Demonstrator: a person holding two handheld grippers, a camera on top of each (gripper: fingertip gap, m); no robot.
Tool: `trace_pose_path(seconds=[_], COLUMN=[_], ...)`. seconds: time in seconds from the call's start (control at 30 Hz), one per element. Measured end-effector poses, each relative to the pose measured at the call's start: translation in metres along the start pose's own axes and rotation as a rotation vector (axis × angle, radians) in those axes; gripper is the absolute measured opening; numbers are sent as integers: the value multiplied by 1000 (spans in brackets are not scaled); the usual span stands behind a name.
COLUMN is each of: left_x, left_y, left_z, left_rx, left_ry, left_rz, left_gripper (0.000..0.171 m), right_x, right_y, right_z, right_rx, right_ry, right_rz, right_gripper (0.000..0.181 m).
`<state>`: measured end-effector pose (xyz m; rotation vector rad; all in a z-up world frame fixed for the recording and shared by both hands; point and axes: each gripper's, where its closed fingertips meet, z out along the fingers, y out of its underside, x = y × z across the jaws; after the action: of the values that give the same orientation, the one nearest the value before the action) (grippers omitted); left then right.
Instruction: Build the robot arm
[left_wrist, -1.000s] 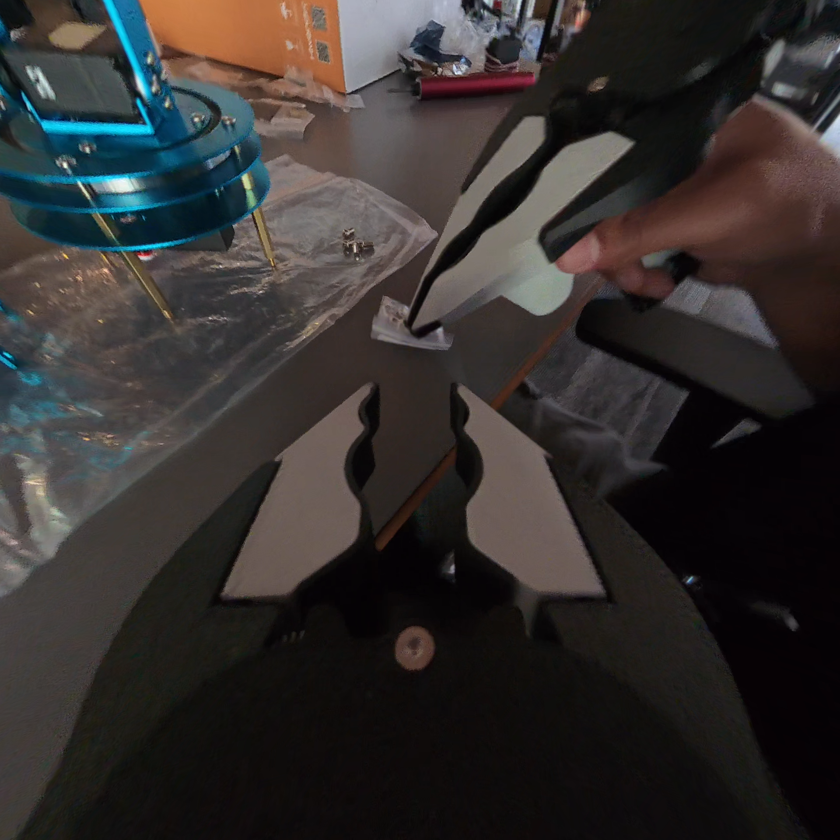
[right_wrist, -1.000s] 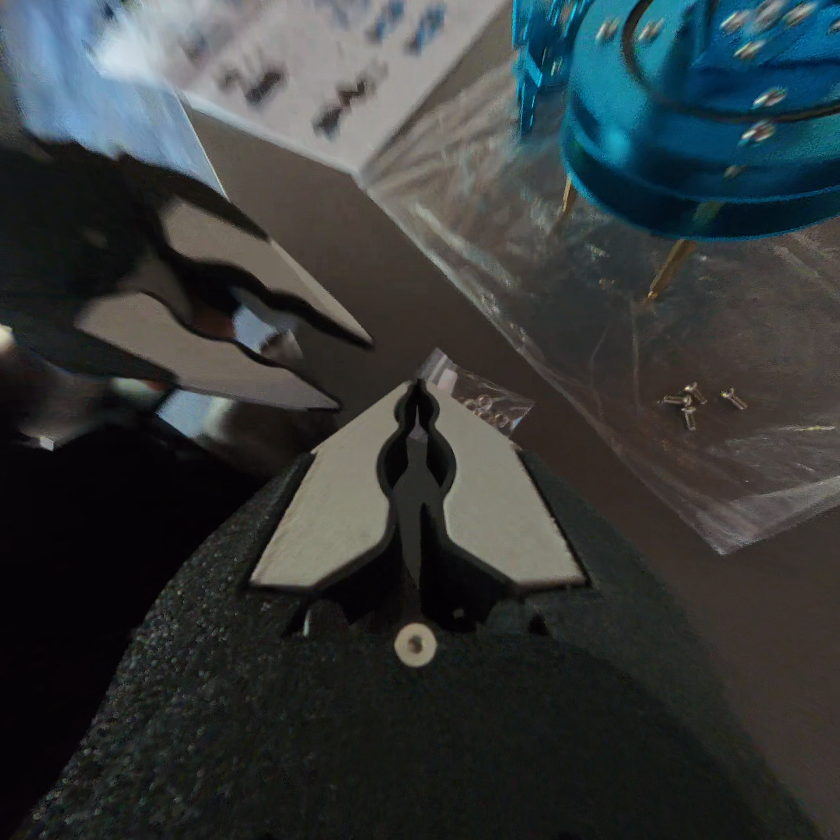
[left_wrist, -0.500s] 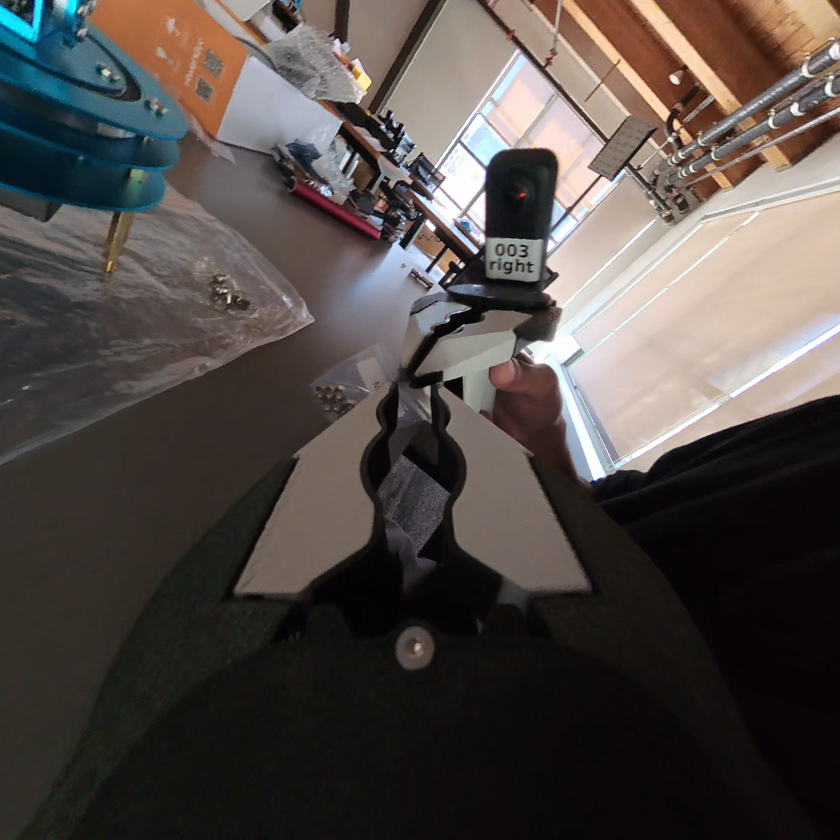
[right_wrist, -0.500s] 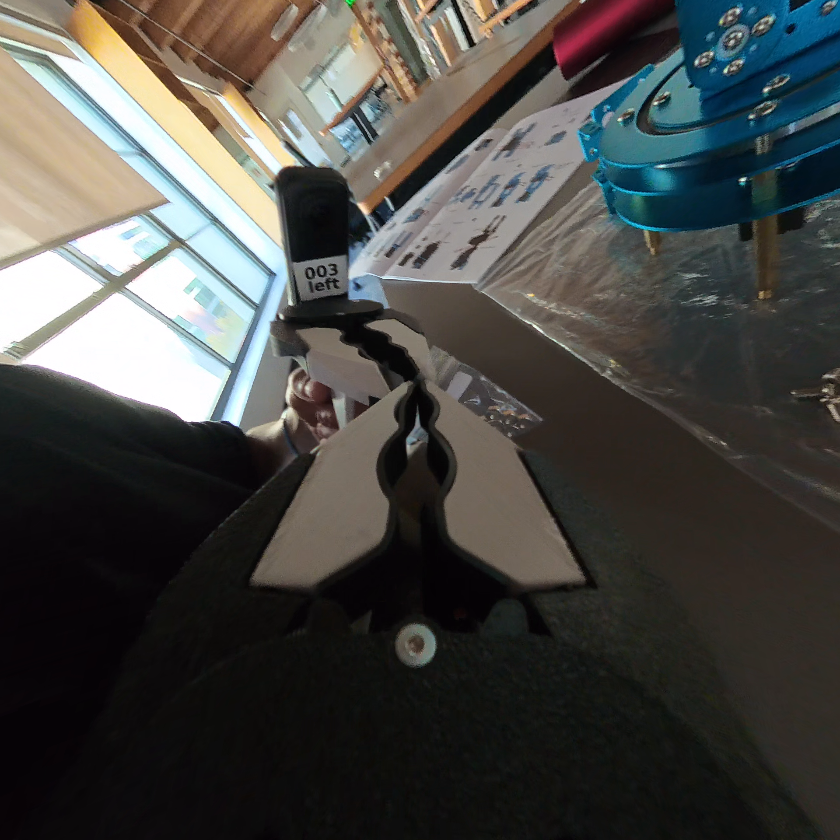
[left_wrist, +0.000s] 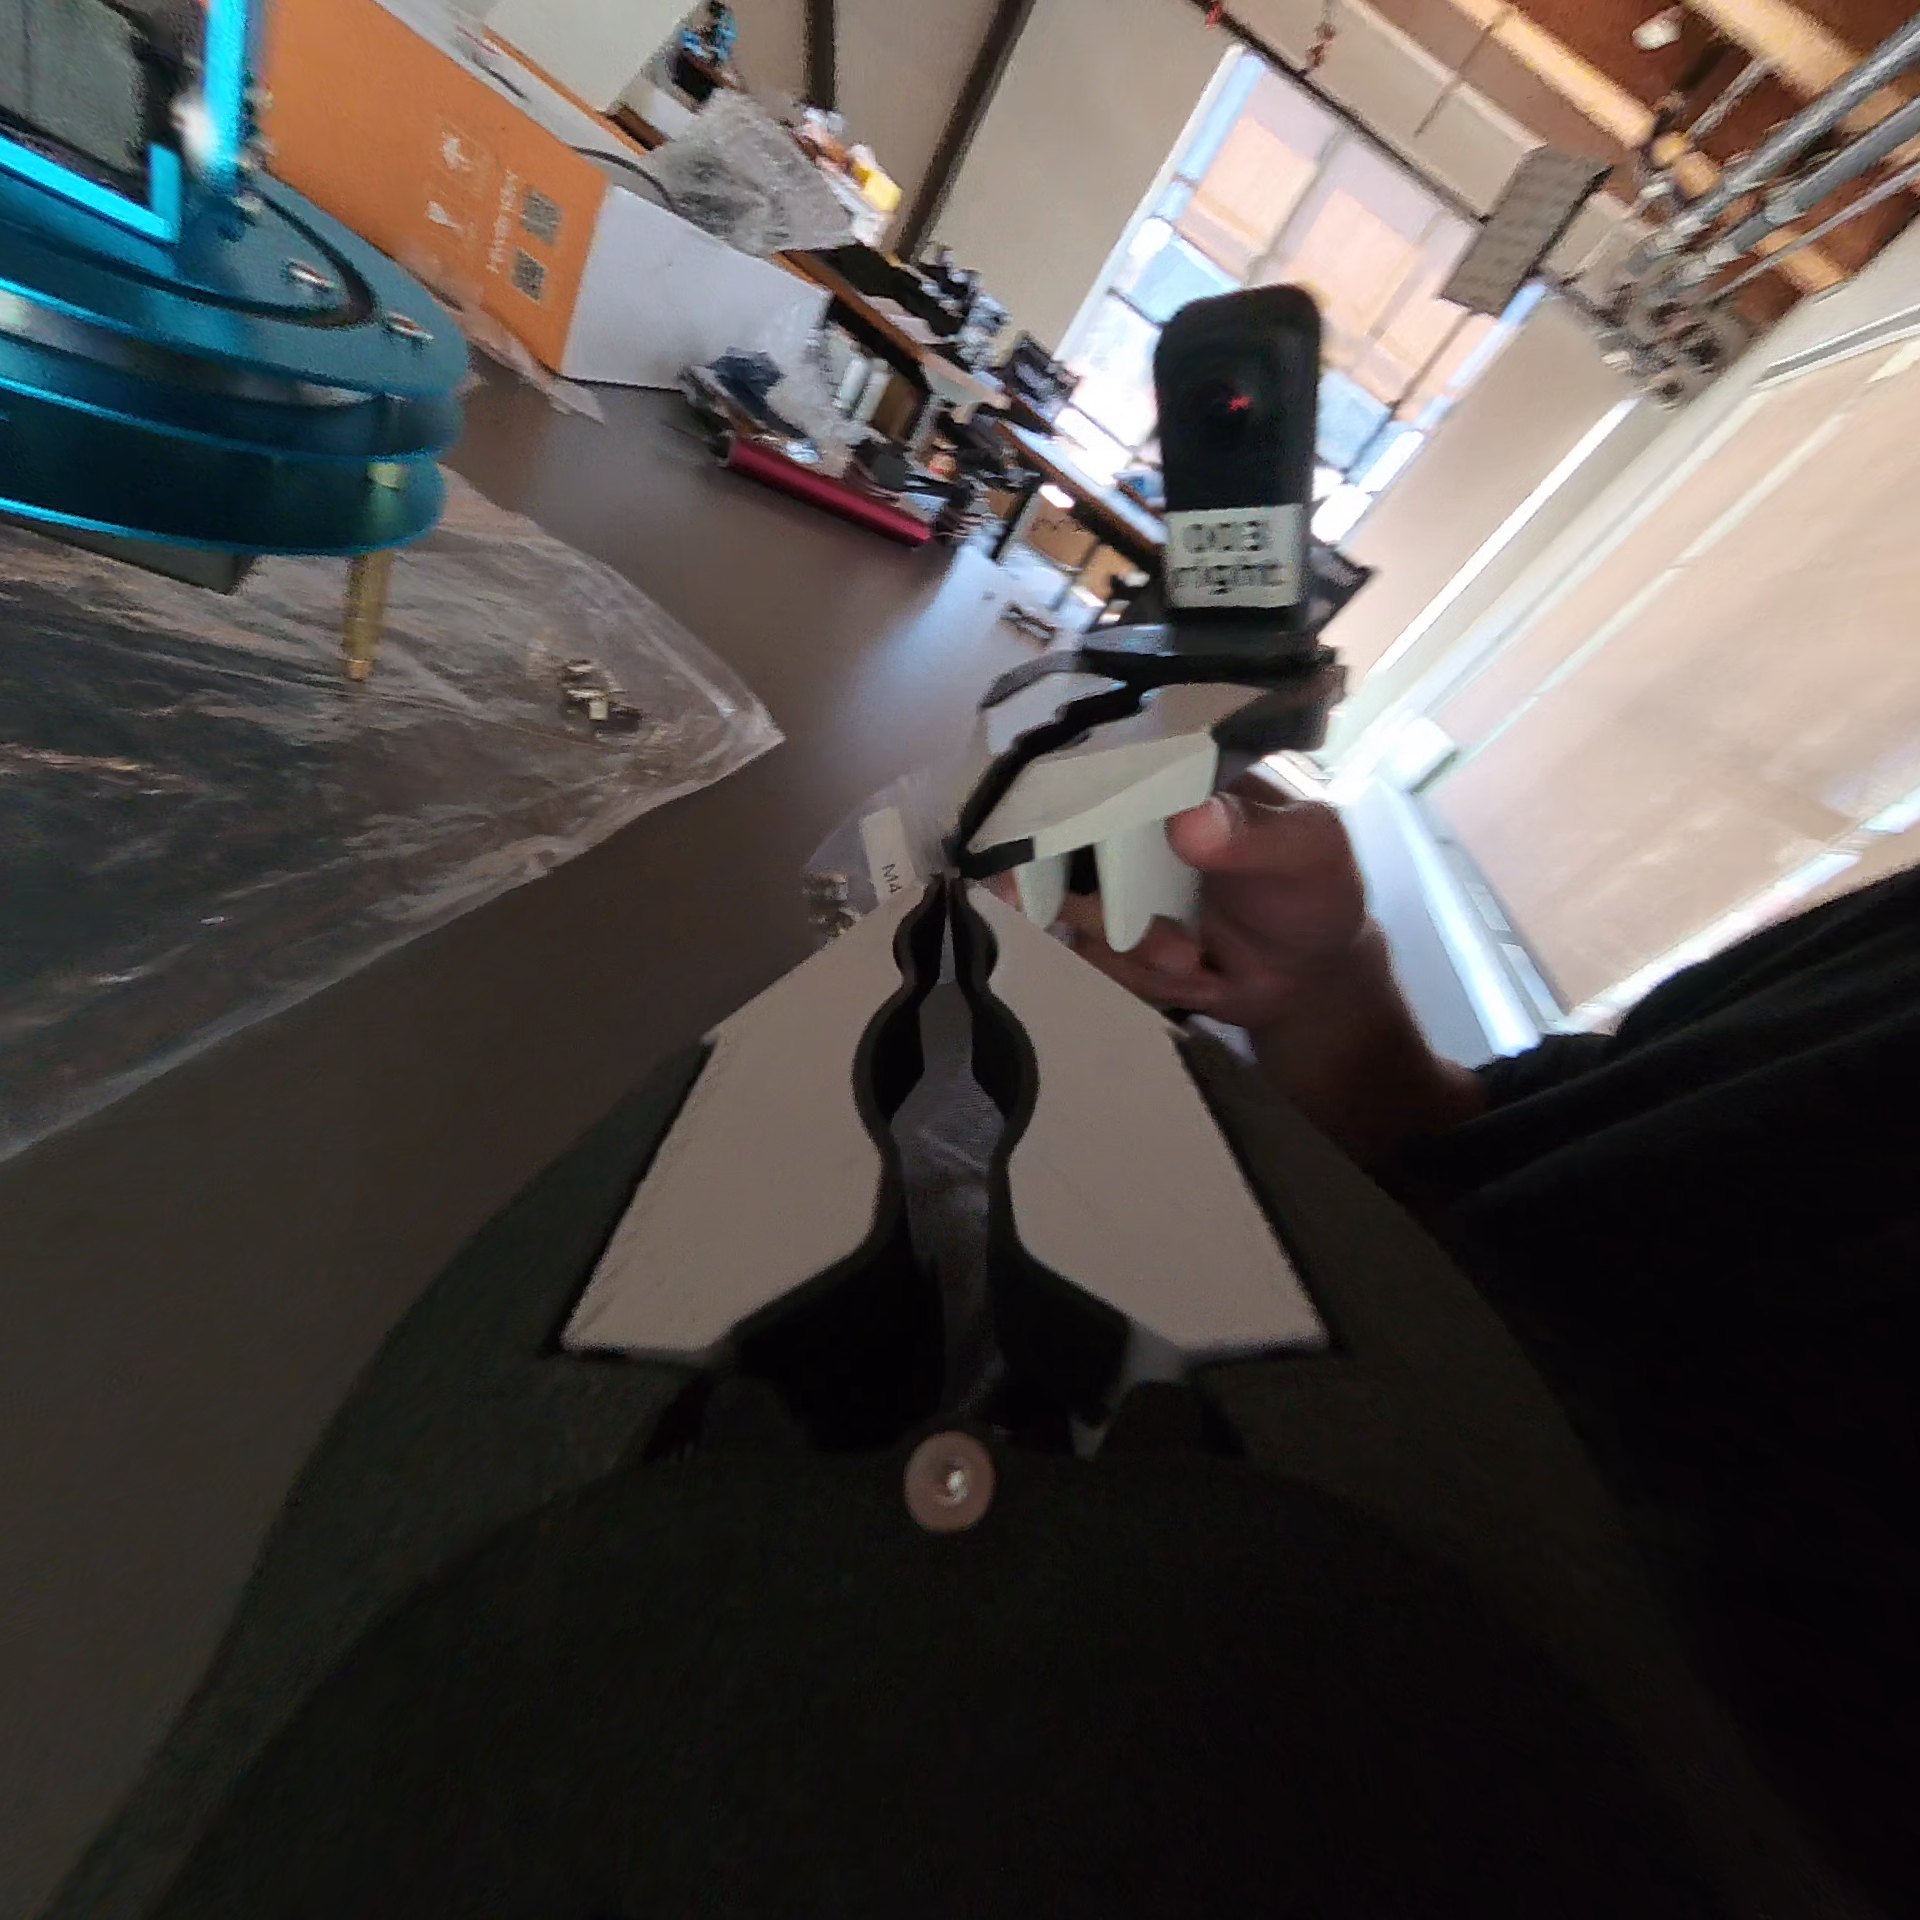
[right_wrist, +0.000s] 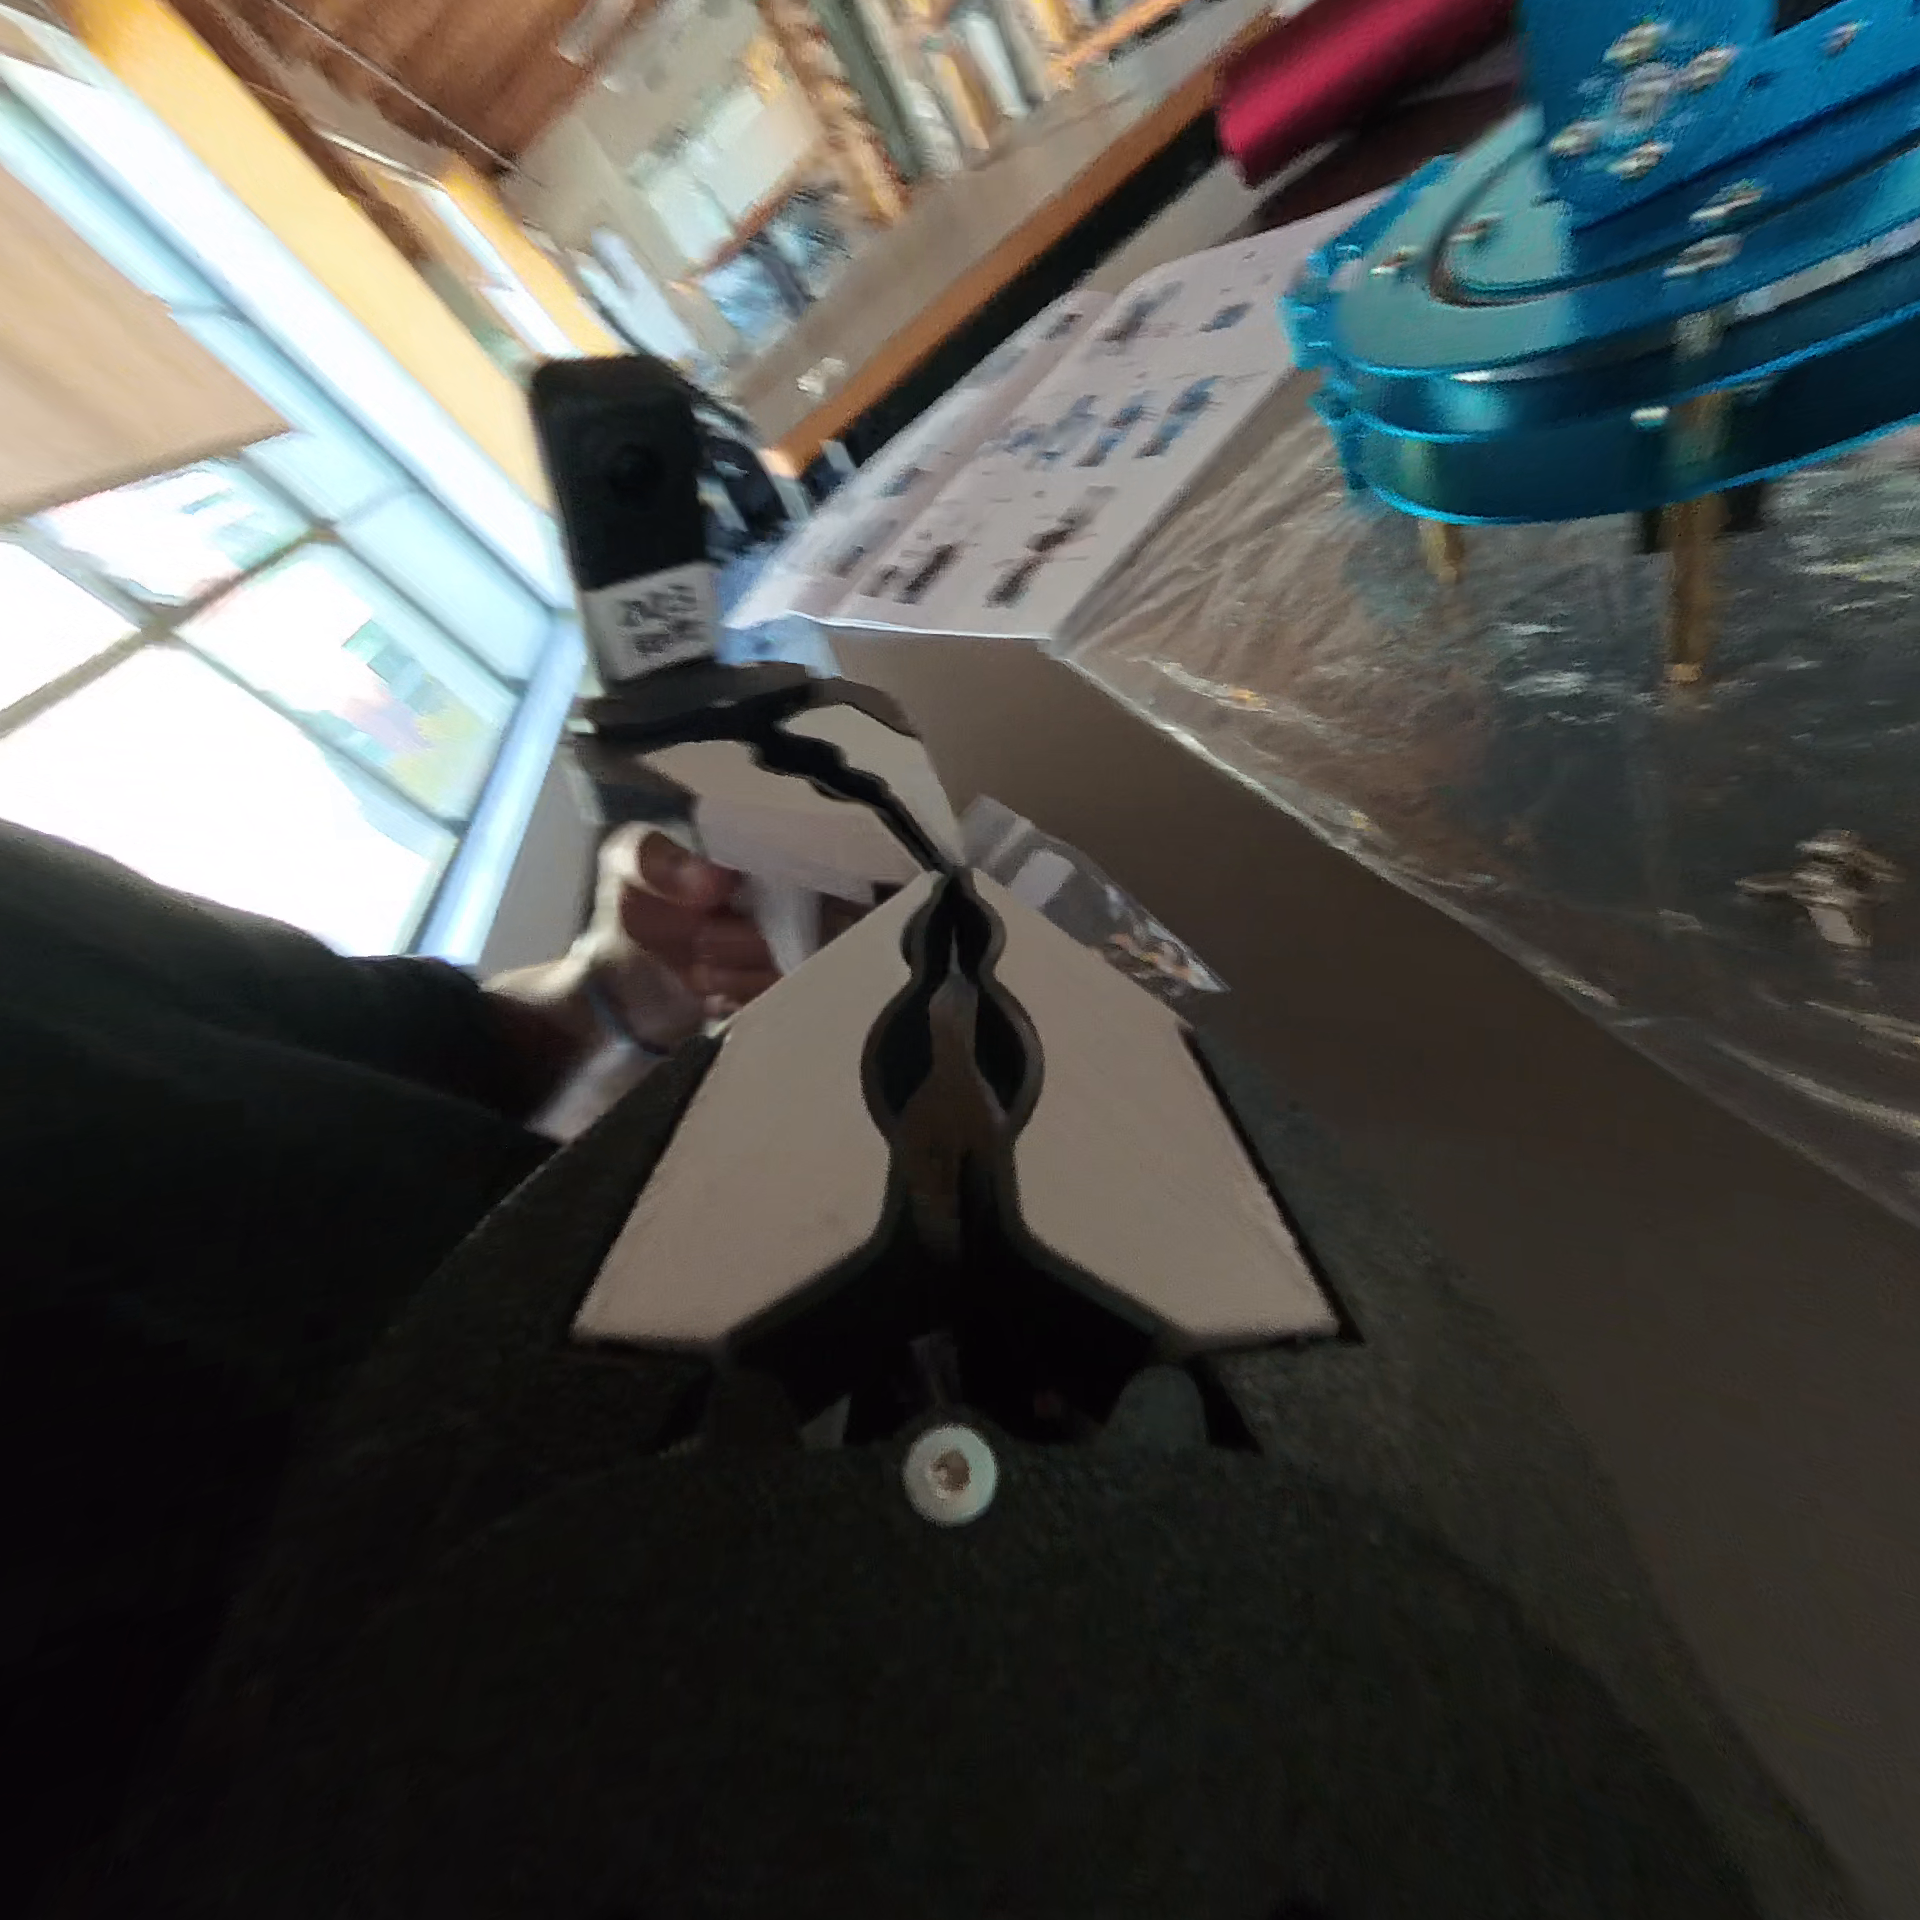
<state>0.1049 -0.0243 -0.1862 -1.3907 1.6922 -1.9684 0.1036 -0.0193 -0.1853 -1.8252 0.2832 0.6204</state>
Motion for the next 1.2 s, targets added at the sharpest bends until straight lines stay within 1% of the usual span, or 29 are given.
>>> trace_pose_path(seconds=[0.07, 0.1, 0.17, 0.27, 0.3, 0.33, 0.4, 0.57, 0.67, 0.77, 0.8, 0.9, 0.97, 1.03, 1.1, 1.2], left_x=[-14, -16, -15, -7, -6, -7, -5, -7, -5, -3, -2, -2, -1, 0, 2, 3], left_y=[-4, -6, -4, 0, 0, 0, -1, -1, 0, 0, 0, 2, 3, 5, 4, 2], left_z=[-5, -7, -6, 1, 2, 3, 3, 4, 5, 6, 6, 7, 7, 7, 7, 8], left_rx=[17, 18, 1, -16, -19, -18, -9, -2, -10, -19, -23, -36, -49, -58, -57, -40], left_ry=[-106, -133, -159, -163, -169, -173, -152, -160, -163, -188, -198, -241, -250, -219, -169, -121], left_rz=[67, 98, 152, 215, 227, 230, 208, 186, 200, 266, 295, 387, 419, 380, 311, 242], left_gripper=[0, 0, 0, 0, 0, 0, 0, 0, 0, 0, 0, 0, 1, 3, 8, 8], right_x=[25, 27, 12, 5, 4, 2, 1, 5, 6, 6, 7, 7, 8, 8, 9, 9], right_y=[4, 5, 1, -1, -2, -3, -4, -3, -2, -4, -3, -2, -1, 1, 4, 4], right_z=[-5, -6, -4, 3, 4, 4, 2, 2, 4, 3, 2, 1, 1, 1, 1, 1], right_rx=[-35, -45, -3, 25, 35, 44, 54, 49, 57, 72, 73, 66, 53, 37, 6, -8], right_ry=[191, 202, 84, 25, 7, -11, -39, -28, -31, -40, -41, -43, -39, -17, 24, 55], right_rz=[-88, -93, -25, 8, 27, 49, 76, 92, 112, 130, 131, 134, 122, 81, 25, -16], right_gripper=[0, 0, 0, 0, 3, 9, 7, 12, 12, 8, 3, 0, 0, 0, 0, 0])
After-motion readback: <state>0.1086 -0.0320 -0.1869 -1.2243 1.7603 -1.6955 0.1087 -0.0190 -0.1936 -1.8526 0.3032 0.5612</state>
